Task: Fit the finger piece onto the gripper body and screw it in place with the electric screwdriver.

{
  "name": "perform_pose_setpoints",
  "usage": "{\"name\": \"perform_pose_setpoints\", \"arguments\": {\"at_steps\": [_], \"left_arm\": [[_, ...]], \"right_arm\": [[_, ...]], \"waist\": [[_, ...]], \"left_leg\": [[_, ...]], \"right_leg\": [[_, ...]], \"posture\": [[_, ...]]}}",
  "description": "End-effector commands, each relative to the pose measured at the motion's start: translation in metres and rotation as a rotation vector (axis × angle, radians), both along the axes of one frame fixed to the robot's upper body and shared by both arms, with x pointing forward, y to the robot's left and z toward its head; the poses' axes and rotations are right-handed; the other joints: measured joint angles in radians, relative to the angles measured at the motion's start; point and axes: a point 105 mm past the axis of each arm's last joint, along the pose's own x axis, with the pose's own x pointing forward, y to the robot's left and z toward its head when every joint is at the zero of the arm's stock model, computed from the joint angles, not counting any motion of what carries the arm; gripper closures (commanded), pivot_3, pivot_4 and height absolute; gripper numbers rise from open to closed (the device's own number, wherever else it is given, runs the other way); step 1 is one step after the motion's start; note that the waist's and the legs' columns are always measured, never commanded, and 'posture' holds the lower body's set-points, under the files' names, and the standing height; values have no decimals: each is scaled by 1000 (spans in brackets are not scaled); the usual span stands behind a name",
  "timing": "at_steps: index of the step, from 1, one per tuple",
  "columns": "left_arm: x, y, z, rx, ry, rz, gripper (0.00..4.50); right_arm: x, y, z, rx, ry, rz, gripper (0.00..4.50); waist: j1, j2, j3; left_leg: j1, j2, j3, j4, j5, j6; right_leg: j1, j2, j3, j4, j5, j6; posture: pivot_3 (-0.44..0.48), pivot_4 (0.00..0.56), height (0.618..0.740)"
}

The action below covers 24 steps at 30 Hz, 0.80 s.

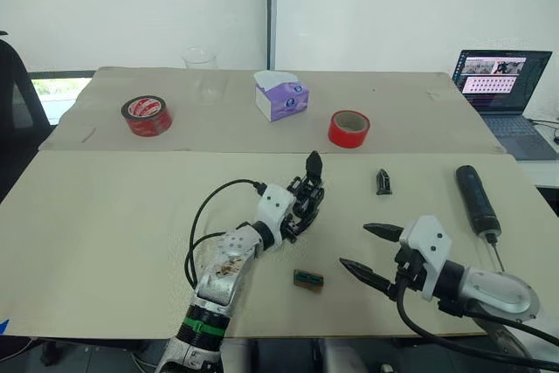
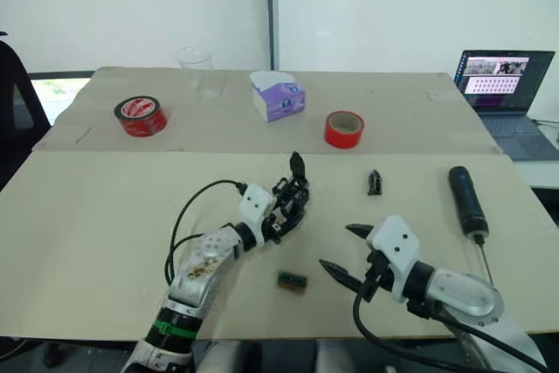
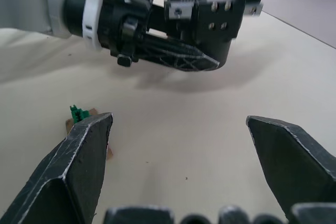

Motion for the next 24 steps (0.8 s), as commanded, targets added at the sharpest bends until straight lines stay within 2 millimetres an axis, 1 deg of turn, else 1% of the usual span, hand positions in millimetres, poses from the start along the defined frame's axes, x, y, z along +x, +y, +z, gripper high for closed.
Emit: {"name": "perform_pose_setpoints", "arguments": {"at_steps": [1,3,4,5,6,9,12,14,15,17,20,22,24], "left_arm": [[-2,-7,7,-28,-21,-14,2183],[-3,-3,5,-30,-2,-23,1142],[-4,1,4,-32,13,-34,807],[-4,3,3,-32,24,-43,278],[-9,7,1,-33,53,-77,23],[-27,27,-4,-13,104,-245,23],[-26,52,-10,109,107,-402,23],[-20,58,-11,173,77,-523,23],[-16,60,-9,190,48,-559,23],[2,59,-4,223,8,-597,23],[20,55,0,265,-31,-637,23],[28,47,5,268,-58,-680,23],[31,42,5,297,-84,-714,23]], "right_arm": [[2,4,10,-2,-56,24,0],[3,4,11,1,-59,23,0],[4,4,11,2,-61,23,0],[4,5,11,3,-61,23,0],[5,6,11,2,-62,24,0],[5,7,12,5,-64,24,0],[4,7,12,5,-63,27,0],[3,6,11,2,-59,31,0],[3,6,10,1,-58,32,0],[5,6,10,1,-59,34,0],[6,7,11,2,-63,38,0],[6,8,12,4,-65,39,0],[6,8,11,4,-64,39,0]], "waist": [[-2,0,0],[-2,0,0],[-3,0,0],[-4,0,0],[-4,0,0],[-12,1,-1],[-13,3,-2],[-6,3,-2],[-4,3,-2],[-1,3,-2],[2,3,-2],[1,2,-1],[0,2,-1]], "left_leg": [[0,0,0,0,0,0],[0,0,0,0,0,0],[0,0,0,0,0,0],[0,0,0,0,0,0],[0,0,0,0,0,0],[0,1,0,0,0,0],[2,2,0,-2,0,0],[3,2,0,-1,0,0],[3,2,0,0,0,0],[3,2,1,0,0,0],[1,0,1,1,0,0],[0,-3,2,1,0,0],[-1,-6,1,1,0,0]], "right_leg": [[-1,0,0,0,0,0],[0,0,0,0,0,0],[0,0,0,0,0,0],[1,0,0,0,0,0],[1,0,0,0,0,0],[0,0,0,0,0,-1],[0,1,0,1,-2,-3],[1,2,-1,2,-2,-4],[1,2,-2,1,-2,-4],[1,2,-1,1,-3,-5],[1,0,-1,0,-1,-2],[0,-1,-1,-1,0,-1],[0,-2,-1,-1,0,0]], "posture": [[0,150,740],[0,150,740],[0,150,740],[0,150,740],[0,150,740],[0,150,740],[0,150,740],[0,150,740],[0,150,740],[0,150,740],[0,150,740],[0,150,740],[0,150,740]]}}
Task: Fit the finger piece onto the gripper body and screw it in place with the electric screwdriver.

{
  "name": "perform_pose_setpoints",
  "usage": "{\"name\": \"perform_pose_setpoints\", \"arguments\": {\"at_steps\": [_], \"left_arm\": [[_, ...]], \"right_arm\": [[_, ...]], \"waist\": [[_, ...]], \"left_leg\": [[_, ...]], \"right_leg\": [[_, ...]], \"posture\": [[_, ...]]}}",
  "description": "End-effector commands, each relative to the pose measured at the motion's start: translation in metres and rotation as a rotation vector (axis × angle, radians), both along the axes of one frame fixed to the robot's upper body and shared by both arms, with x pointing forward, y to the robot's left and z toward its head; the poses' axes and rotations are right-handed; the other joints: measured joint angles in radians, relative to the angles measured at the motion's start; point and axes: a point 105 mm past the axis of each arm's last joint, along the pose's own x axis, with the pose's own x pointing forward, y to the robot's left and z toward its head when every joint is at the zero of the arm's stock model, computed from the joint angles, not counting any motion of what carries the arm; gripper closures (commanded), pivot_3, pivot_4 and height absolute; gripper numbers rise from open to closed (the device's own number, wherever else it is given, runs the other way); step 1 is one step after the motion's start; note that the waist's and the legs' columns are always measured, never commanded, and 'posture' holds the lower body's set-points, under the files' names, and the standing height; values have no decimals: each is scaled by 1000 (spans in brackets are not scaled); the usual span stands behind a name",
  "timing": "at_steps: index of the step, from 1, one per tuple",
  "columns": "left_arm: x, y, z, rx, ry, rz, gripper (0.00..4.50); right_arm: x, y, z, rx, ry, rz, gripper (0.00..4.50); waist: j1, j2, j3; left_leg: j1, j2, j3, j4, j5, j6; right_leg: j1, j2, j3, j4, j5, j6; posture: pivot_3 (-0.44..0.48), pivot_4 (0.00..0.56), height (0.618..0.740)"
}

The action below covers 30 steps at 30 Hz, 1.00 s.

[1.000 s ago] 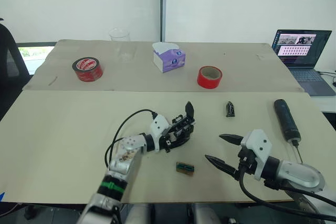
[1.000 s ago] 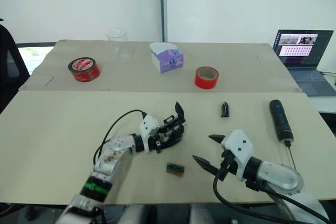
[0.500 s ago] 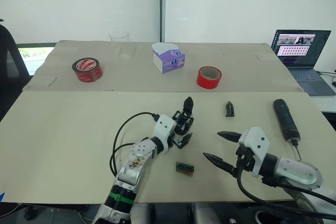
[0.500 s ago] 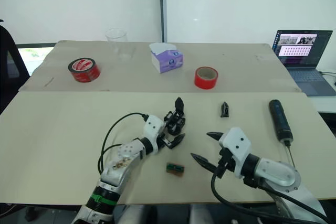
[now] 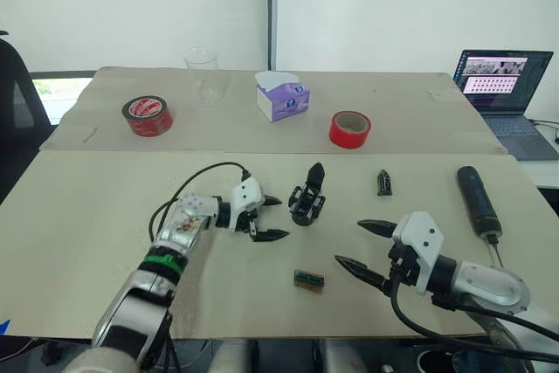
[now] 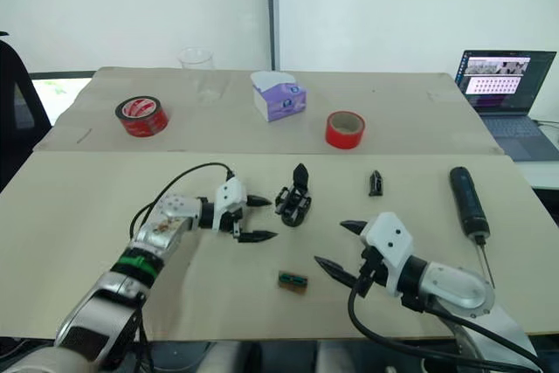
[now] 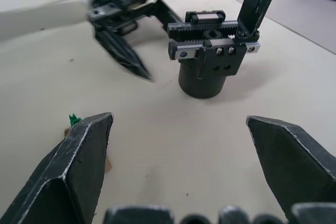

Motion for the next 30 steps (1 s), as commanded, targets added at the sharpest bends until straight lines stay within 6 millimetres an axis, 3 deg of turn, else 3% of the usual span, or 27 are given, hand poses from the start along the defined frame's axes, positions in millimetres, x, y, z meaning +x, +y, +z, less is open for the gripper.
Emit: {"name": "perform_pose_setpoints", "arguments": {"at_steps": [1,10,13,16,20,27,30], "left_arm": [[3,-11,3,22,-72,-79,23],[7,-35,6,-32,-29,-107,23],[3,-39,7,-71,-3,-130,861],[-2,-40,6,-103,18,-140,2163],[-14,-42,7,-149,1,-112,2171],[-39,-52,19,-224,-36,225,2171],[-36,-56,20,-242,-13,365,2171]], "right_arm": [[-1,1,8,3,-45,12,0],[-3,-1,8,-2,-44,1,0],[-4,0,8,-1,-45,-2,0],[-4,0,9,1,-51,-6,0],[-3,2,16,14,-74,-11,0],[-10,9,20,52,-63,14,0],[-13,10,18,41,-49,23,0]], "waist": [[-1,0,0],[-10,-1,0],[-11,-1,0],[-11,-1,0],[-13,0,0],[-9,0,0],[-1,0,0]], "left_leg": [[0,0,0,0,0,0],[0,-1,-1,0,0,1],[0,-1,-1,0,0,1],[0,0,-2,0,0,1],[0,2,-2,0,0,1],[0,4,-2,0,0,1],[1,4,-2,0,0,1]], "right_leg": [[0,0,0,0,0,0],[0,-1,0,1,0,1],[0,0,0,1,0,2],[0,-1,0,1,0,2],[0,-1,0,1,0,2],[0,0,1,2,0,1],[1,-1,1,2,0,2]], "posture": [[0,150,740],[0,150,740],[0,150,740],[0,150,740],[0,150,740],[0,150,740],[0,150,740]]}}
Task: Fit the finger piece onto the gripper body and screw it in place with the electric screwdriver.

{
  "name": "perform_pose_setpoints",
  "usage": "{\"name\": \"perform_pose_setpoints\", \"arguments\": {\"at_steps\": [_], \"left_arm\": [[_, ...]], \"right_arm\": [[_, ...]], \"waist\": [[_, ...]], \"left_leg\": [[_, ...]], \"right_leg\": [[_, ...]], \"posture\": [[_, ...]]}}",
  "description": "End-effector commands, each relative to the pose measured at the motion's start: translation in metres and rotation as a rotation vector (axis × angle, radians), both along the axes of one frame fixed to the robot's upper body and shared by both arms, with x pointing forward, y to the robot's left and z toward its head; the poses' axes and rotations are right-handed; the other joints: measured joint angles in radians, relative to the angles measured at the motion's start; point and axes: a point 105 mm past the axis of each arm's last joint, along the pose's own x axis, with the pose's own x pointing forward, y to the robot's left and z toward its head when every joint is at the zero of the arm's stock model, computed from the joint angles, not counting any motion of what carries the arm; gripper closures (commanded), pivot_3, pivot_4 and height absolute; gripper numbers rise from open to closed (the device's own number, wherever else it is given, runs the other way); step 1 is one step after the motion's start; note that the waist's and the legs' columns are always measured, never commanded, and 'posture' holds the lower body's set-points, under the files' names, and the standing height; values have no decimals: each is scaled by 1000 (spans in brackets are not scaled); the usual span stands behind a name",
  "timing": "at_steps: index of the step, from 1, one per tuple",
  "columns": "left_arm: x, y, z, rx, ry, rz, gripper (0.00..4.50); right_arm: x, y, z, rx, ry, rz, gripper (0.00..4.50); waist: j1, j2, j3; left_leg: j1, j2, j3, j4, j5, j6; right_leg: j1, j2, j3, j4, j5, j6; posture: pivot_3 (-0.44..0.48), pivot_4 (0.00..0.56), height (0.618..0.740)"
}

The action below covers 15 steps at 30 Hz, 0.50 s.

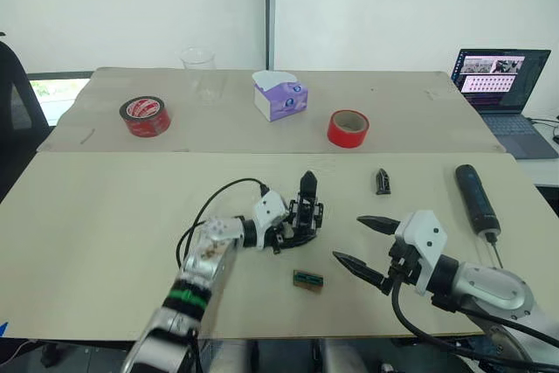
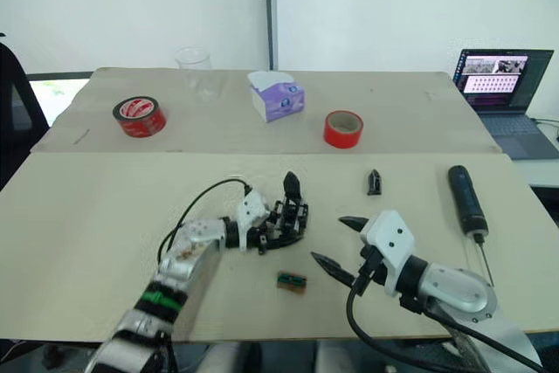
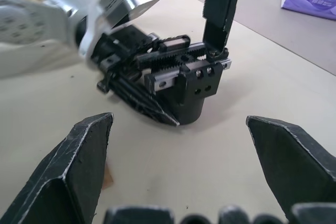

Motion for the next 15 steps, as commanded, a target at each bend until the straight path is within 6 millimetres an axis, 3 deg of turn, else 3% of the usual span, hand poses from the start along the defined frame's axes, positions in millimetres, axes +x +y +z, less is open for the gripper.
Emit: {"name": "perform_pose_setpoints", "arguments": {"at_steps": [1,6,10,11,13,15], "left_arm": [[5,-14,27,-34,-82,89,2171],[4,-23,9,0,-83,105,2171],[5,-19,5,8,-72,91,2171],[7,-14,5,14,-69,83,1133],[9,-5,5,22,-52,66,283],[8,7,6,31,-16,23,59]], "right_arm": [[-5,3,10,-1,-32,19,0],[-2,-2,8,-12,-22,-1,0],[0,-7,6,-35,-27,-19,0],[2,-10,6,-43,-37,-35,0],[5,-15,8,-52,-51,-57,0],[3,-18,11,-64,-39,-49,0]], "waist": [[4,0,0],[3,0,0],[4,0,0],[3,0,0],[2,0,0],[-1,0,0]], "left_leg": [[0,0,0,1,0,0],[0,0,0,0,0,0],[0,0,0,0,0,0],[1,0,0,0,0,0],[1,0,1,0,0,0],[1,0,1,0,0,0]], "right_leg": [[0,0,0,0,0,0],[0,1,0,-1,0,0],[0,0,0,-1,0,0],[0,0,0,-1,0,0],[0,1,0,-1,0,0],[0,1,0,-1,0,0]], "posture": [[0,150,740],[0,150,740],[0,150,740],[0,150,740],[0,150,740],[0,150,740]]}}
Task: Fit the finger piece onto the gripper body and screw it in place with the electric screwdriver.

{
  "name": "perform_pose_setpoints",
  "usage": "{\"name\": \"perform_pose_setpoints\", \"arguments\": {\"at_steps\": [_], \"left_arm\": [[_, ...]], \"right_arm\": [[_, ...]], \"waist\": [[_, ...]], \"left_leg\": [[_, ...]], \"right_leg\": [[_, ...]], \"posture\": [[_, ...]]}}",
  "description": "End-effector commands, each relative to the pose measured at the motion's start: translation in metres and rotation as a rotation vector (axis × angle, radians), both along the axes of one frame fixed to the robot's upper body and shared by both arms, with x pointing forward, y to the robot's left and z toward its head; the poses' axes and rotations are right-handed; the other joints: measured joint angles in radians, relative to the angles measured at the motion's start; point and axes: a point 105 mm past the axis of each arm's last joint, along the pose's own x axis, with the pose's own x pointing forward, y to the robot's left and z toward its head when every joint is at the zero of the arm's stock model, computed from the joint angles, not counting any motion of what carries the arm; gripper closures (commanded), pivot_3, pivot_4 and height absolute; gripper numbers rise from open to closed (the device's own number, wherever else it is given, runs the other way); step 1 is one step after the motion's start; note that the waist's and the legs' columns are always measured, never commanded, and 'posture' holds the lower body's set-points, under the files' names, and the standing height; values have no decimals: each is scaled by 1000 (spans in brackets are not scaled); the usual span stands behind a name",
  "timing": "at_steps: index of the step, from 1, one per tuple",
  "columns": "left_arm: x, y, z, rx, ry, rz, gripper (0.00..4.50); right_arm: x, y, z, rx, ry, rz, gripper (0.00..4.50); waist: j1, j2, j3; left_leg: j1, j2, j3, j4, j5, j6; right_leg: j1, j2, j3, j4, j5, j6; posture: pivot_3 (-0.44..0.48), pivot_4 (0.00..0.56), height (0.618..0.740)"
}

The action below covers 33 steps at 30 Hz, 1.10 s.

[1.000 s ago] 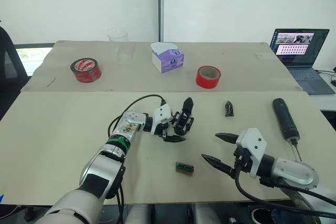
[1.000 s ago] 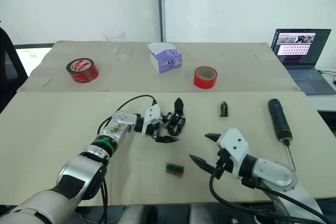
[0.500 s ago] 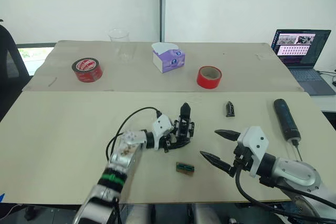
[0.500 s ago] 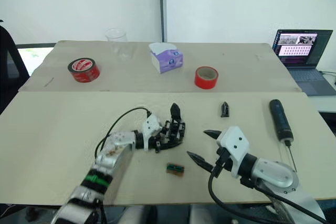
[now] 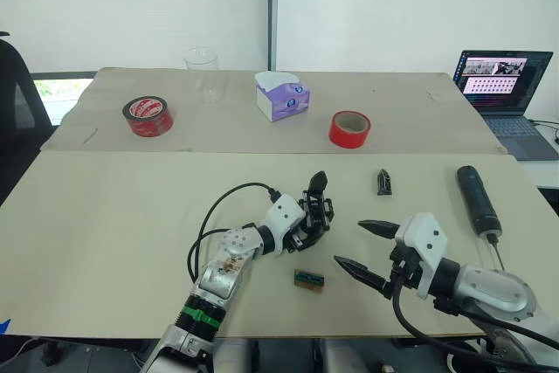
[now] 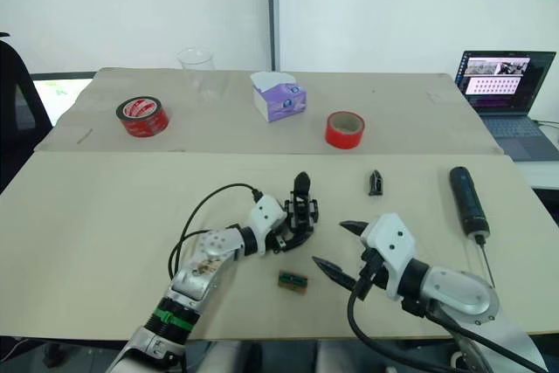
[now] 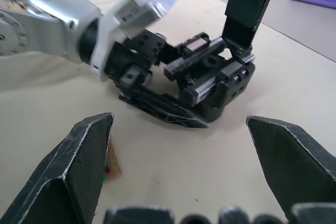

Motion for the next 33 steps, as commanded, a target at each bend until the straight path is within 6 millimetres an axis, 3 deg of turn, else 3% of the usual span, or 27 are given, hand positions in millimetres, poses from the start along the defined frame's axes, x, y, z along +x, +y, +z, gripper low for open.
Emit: {"name": "perform_pose_setpoints", "arguments": {"at_steps": [1,6,9,12,18,25,33], "left_arm": [[-1,20,9,1,26,-69,59],[-17,66,30,66,36,-220,59],[-45,84,66,60,25,-423,59],[-54,91,89,75,26,-487,59],[-54,81,154,-13,-45,-528,59],[-58,74,175,3,-138,-526,59],[-60,69,188,-25,-175,-509,59]], "right_arm": [[-4,-7,15,-40,-33,18,0],[2,-32,29,-103,54,7,0],[27,-59,38,-79,201,-108,0],[54,-77,45,-26,305,-246,0],[120,-78,39,-37,533,-471,0],[163,-86,26,-92,631,-642,0],[183,-81,10,-122,679,-650,0]], "waist": [[-6,0,0],[-15,1,0],[-17,0,1],[-10,1,2],[-17,1,4],[-30,2,4],[-33,2,4]], "left_leg": [[0,0,0,0,0,0],[1,3,0,-2,0,0],[1,4,1,-1,0,0],[1,4,2,-1,0,0],[-1,3,3,-1,0,0],[-5,2,3,-4,0,0],[-7,-2,3,-3,0,0]], "right_leg": [[0,0,0,0,0,0],[-1,2,0,0,-1,-2],[-1,2,0,0,0,-3],[-1,0,0,-1,-2,-7],[-2,2,0,-1,0,-3],[-6,2,-1,0,1,-3],[-6,-1,0,-1,3,1]], "posture": [[0,150,740],[0,150,740],[0,150,740],[0,150,740],[0,150,740],[0,150,740],[0,150,740]]}}
